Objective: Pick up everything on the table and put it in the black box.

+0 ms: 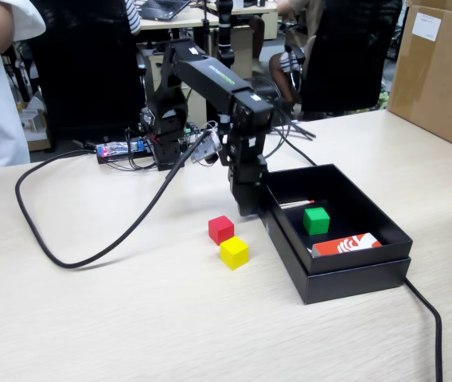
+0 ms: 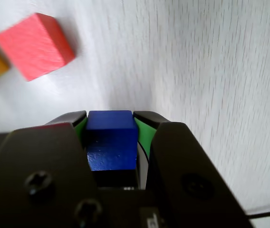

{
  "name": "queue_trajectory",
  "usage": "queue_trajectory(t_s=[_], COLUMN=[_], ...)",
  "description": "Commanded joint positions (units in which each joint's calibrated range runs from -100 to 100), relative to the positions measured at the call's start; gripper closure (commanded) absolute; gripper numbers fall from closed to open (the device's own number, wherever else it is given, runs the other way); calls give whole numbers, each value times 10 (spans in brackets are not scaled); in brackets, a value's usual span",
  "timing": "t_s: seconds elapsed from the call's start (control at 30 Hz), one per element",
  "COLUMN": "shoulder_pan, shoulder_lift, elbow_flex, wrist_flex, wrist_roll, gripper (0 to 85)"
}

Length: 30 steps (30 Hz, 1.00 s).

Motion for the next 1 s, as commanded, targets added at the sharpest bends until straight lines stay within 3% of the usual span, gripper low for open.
queue_trajectory(t_s=[0.0, 0.2, 0.47, 0.8, 0.97], shoulder_pan=[-9, 14, 47, 54, 54], shoulder_lift=[-174, -243, -45, 201, 269], elbow_flex=[18, 159, 311, 336, 358], wrist_flex=[-39, -80, -81, -80, -80], wrist_roll=[-17, -34, -33, -27, -25], gripper=[716, 716, 714, 705, 609])
